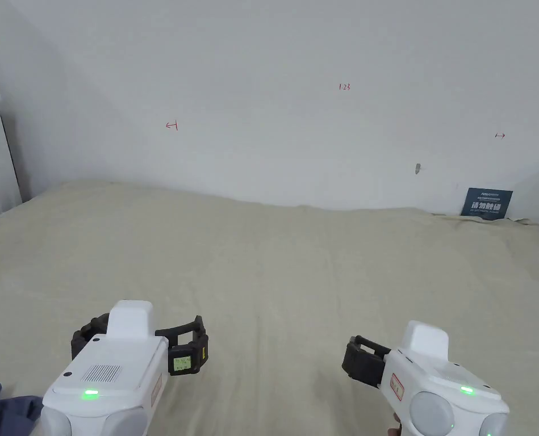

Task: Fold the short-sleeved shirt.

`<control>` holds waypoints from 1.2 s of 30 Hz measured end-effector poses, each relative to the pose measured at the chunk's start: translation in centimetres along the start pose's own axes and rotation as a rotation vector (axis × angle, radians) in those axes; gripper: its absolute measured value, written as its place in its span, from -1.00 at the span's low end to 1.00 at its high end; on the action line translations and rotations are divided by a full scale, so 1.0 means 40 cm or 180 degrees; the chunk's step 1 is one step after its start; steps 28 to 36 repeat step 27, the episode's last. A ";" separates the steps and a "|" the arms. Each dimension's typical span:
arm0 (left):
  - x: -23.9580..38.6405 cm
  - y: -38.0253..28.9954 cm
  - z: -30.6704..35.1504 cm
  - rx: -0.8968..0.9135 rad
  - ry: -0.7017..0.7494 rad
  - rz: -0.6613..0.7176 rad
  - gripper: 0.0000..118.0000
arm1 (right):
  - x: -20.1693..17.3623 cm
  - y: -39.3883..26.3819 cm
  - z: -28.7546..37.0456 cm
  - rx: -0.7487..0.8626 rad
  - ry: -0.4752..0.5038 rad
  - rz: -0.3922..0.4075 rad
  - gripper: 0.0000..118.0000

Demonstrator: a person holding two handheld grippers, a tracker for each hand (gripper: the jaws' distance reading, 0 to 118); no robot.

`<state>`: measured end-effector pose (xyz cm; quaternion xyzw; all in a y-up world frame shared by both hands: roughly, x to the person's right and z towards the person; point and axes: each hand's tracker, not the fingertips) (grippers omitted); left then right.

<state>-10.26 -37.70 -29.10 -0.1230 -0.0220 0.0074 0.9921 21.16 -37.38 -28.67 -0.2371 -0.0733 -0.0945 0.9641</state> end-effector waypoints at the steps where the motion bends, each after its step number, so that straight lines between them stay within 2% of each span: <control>1: -0.001 0.000 0.000 0.0006 -0.0001 -0.0001 1.00 | 0.004 0.001 -0.003 0.0051 -0.0035 -0.0027 0.88; 3: -0.001 -0.001 0.001 0.0032 0.0008 -0.0013 1.00 | 0.005 -0.002 -0.008 0.0146 -0.0140 -0.0029 0.88; 7: -0.001 -0.005 0.001 0.0052 0.0019 -0.0067 1.00 | 0.005 -0.007 -0.006 0.0324 -0.0155 0.0032 0.88; 10: -0.004 -0.008 0.000 0.0098 0.0029 -0.0071 1.00 | 0.023 -0.019 -0.007 0.0586 0.0215 0.0162 0.88; 13: -0.005 -0.008 0.002 0.0122 0.0035 -0.0055 1.00 | 0.017 -0.023 -0.004 0.0546 0.0172 0.0220 0.88; 17: -0.009 -0.011 -0.001 0.0156 0.0034 -0.0025 1.00 | 0.001 -0.028 -0.001 0.0720 -0.0090 0.0374 0.88; 21: -0.011 -0.010 -0.001 0.0203 0.0027 -0.0012 1.00 | -0.011 -0.029 -0.009 0.0743 -0.0207 0.0433 0.88; 36: -0.014 -0.014 -0.001 0.0246 0.0045 -0.0032 1.00 | -0.012 -0.031 -0.012 0.0750 -0.0266 0.0438 0.88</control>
